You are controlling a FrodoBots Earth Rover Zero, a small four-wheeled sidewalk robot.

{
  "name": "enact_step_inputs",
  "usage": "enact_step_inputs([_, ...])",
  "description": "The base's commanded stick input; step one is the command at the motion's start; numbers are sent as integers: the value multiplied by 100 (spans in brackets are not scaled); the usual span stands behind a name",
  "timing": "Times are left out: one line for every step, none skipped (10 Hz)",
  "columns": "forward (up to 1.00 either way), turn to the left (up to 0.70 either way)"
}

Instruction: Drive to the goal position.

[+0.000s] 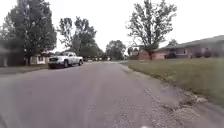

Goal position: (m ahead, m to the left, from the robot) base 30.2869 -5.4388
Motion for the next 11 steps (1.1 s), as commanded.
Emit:
enact_step_inputs([100, 0])
enact_step_inputs([100, 0])
enact_step_inputs([100, -17])
enact_step_inputs([100, -40])
enact_step_inputs([100, -28])
enact_step_inputs([100, -2])
enact_step_inputs([100, 0])
enact_step_inputs([100, 0])
enact_step_inputs([100, 0])
enact_step_inputs([100, 0])
enact_step_inputs([100, 0])
